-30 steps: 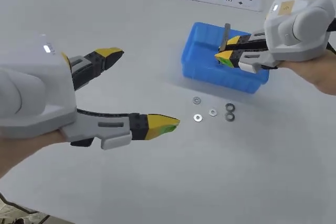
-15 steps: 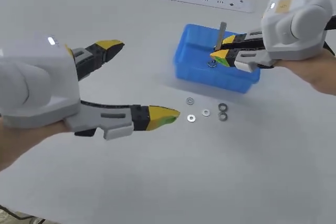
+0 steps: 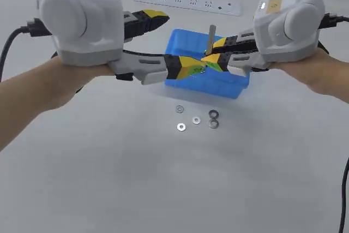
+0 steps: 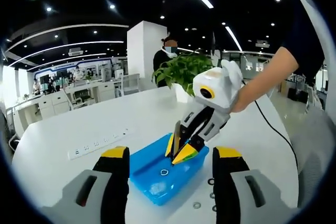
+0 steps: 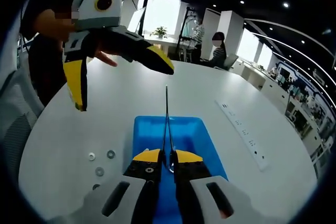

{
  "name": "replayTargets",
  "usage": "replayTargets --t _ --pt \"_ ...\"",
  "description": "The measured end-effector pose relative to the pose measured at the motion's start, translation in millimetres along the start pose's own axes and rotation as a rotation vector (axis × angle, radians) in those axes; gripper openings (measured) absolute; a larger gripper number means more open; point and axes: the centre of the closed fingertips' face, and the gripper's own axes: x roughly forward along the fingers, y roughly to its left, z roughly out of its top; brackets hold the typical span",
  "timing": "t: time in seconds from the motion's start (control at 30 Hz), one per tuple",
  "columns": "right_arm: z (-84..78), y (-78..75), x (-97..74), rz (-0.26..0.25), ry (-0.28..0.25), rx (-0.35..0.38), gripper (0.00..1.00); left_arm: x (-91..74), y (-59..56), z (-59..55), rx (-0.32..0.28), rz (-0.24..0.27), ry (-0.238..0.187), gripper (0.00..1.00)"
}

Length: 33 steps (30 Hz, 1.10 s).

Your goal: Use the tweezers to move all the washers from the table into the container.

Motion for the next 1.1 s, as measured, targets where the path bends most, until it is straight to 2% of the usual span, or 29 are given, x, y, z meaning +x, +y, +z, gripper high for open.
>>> replayTargets --t 0.1,0.2,0.27,0.4,0.47,0.53,0.6,0.67,0.77,0.8,0.83,0.93,1.03,1.1 --pt "-0.1 1.0 1.5 0.005 -0.001 0.000 0.10 6.9 3.1 9.7 -0.026 -0.019 -0.042 0.67" --pt "0.3 2.7 2.4 0.012 -0.004 0.002 0.10 12.5 5.5 14.9 -0.010 -0.049 -0.056 0.56" --pt "0.6 3.7 2.7 0.018 -0.004 0.000 0.10 16.3 2.4 15.5 0.018 -0.089 -0.039 0.46" --pt "1.3 6.0 2.8 0.032 -0.006 -0.007 0.09 22.1 -6.6 10.8 0.047 -0.185 -0.005 0.35" --pt "1.4 7.4 2.5 0.039 -0.007 -0.009 0.09 25.7 -7.4 8.8 0.068 -0.200 0.003 0.29" --pt "1.6 8.1 2.1 0.043 -0.007 -0.012 0.09 28.4 -14.7 7.2 0.071 -0.219 0.019 0.22" --pt "1.9 8.4 1.7 0.044 -0.009 -0.012 0.09 28.8 -13.7 4.1 0.103 -0.220 0.042 0.21" --pt "1.6 9.2 1.4 0.051 -0.008 -0.010 0.09 29.6 -21.7 7.6 0.094 -0.253 0.031 0.21" --pt "0.6 9.1 0.8 0.052 -0.004 -0.013 0.09 29.8 -28.1 10.5 0.118 -0.277 0.029 0.10" --pt "0.6 9.0 0.5 0.051 -0.005 -0.014 0.09 29.9 -30.3 10.7 0.134 -0.281 0.033 0.09" --pt "-0.1 9.1 0.3 0.051 -0.002 -0.013 0.09 30.3 -27.0 9.1 0.131 -0.274 0.042 0.09" --pt "-0.9 10.0 0.1 0.055 0.003 -0.020 0.09 29.7 -28.0 8.6 0.141 -0.290 0.054 0.08" --pt "0.6 12.2 0.1 0.064 0.003 -0.030 0.09 28.5 -33.3 9.8 0.163 -0.314 0.060 0.08" --pt "-0.1 13.7 0.5 0.070 0.009 -0.041 0.09 27.7 -35.4 8.0 0.134 -0.336 0.085 0.07"
